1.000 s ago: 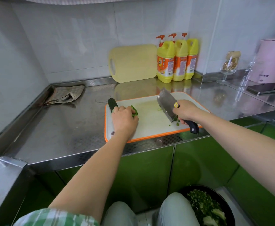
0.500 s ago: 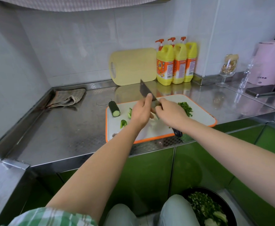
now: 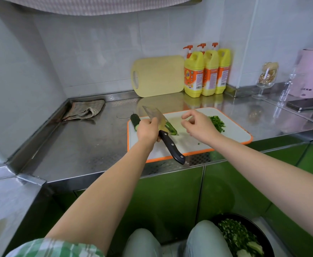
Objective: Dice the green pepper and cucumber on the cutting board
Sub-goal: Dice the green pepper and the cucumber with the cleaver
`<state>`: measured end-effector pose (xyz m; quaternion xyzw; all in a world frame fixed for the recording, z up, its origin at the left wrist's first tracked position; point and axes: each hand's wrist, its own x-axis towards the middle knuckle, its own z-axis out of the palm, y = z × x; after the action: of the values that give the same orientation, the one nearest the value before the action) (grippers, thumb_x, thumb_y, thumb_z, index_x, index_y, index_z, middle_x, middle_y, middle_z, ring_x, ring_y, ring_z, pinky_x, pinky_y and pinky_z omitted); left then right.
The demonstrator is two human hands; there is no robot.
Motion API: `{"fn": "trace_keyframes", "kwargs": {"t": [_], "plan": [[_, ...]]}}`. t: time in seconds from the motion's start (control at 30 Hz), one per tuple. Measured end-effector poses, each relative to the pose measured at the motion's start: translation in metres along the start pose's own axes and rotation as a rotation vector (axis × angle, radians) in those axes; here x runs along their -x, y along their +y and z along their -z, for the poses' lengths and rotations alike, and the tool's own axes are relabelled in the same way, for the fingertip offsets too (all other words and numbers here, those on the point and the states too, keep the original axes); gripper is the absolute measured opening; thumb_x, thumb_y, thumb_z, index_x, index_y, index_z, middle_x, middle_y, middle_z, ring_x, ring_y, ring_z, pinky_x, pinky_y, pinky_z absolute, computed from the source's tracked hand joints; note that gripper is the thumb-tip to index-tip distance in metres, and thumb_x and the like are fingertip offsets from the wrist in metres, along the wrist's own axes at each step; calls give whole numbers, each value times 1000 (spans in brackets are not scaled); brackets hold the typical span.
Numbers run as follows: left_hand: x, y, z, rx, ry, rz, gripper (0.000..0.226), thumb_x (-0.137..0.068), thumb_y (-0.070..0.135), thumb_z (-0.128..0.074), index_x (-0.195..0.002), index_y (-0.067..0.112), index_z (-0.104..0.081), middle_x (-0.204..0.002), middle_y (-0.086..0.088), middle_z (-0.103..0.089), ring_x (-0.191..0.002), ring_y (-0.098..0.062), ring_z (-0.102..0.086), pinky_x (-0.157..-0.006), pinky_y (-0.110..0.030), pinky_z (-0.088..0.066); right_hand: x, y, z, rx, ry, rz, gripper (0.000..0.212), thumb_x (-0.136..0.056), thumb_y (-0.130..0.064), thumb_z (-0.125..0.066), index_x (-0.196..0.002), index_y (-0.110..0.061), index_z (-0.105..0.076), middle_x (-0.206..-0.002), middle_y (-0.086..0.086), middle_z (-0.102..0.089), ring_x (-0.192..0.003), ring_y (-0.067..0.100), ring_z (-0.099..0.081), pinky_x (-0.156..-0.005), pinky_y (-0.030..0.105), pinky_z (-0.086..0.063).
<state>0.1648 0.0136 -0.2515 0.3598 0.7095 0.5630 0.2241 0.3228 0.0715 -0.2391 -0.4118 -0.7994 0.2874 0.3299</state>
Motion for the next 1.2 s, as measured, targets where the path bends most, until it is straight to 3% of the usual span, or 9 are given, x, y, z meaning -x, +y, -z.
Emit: {"fn": "trace_keyframes", "kwargs": {"t": [0.13, 0.27, 0.4, 0.53, 0.67, 0.8, 0.93, 1.07, 1.2], "plan": [[1, -2, 3, 14, 0, 7, 30, -93, 17, -41, -64, 13, -33, -63, -10, -38, -46, -21, -35, -43, -24, -28, 1, -16, -14, 55, -168, -82, 32, -92, -38, -59, -109, -11, -54, -94, 5, -59, -74, 19, -55, -63, 30, -46], [2, -2, 5, 31, 3, -1, 36, -93, 15, -42, -60, 15, -26, -59, -5, -29, -49, -20, -29, -44, -24, -25, 1, -25, -25, -37, -156, -179, 20, -90, -13, -60, -71, -8, -56, -77, 15, -63, -70, 29, -64, -60, 34, -54], [0, -3, 16, 29, 39, -17, 37, -90, 13, -42, -58, 16, -23, -57, -3, -24, -51, -18, -25, -43, -22, -21, -5, -16, -28, -51, -62, -211, 20, -83, -3, -53, -82, 12, -65, -83, 26, -71, -75, 38, -70, -72, 45, -59], [-5, -7, 27, 11, 129, -25, 29, -77, 24, -43, -55, 19, -24, -59, -4, -25, -60, -21, -31, -55, -33, -26, -9, -13, -31, -1, -21, -172, 23, -86, -8, -61, -65, -16, -56, -82, 9, -70, -84, 31, -68, -79, 45, -56], [-8, -9, 32, -2, 217, -47, 29, -81, 20, -44, -59, 17, -25, -61, -6, -25, -65, -22, -25, -59, -35, -24, -9, -5, -45, 169, -26, -113, 18, -84, -15, -65, -70, -24, -57, -80, -4, -64, -87, 22, -64, -77, 35, -53], [-10, -9, 34, -16, 257, -48, 31, -83, 18, -45, -59, 17, -24, -58, -3, -24, -65, -22, -24, -59, -34, -24, -11, 1, -52, 225, -84, -76, 9, -86, -17, -62, -82, -15, -70, -89, 1, -70, -88, 23, -64, -79, 38, -55], [-9, -2, 26, 0, 234, -42, 33, -83, 18, -46, -58, 18, -23, -55, 0, -24, -60, -22, -25, -56, -31, -24, -13, -8, -32, 111, -8, -24, 25, -97, -28, -49, -99, -8, -64, -95, 7, -68, -87, 25, -62, -76, 36, -48], [-5, 12, 6, -14, 159, -53, 26, -84, 20, -47, -61, 8, -43, -58, -11, -43, -59, -23, -39, -54, -31, -31, 2, -33, 0, -103, -284, -76, 39, -96, -51, -45, -116, -18, -49, -84, 5, -69, -70, 17, -60, -62, 30, -44], [2, 32, -18, 4, 53, -100, 34, -90, 15, -48, -56, 11, -44, -51, -6, -49, -51, -26, -46, -51, -29, -36, 12, -40, 17, 36, -431, -40, 40, -91, -29, -60, -126, -20, -42, -82, 3, -63, -70, 17, -58, -64, 32, -44]]}}
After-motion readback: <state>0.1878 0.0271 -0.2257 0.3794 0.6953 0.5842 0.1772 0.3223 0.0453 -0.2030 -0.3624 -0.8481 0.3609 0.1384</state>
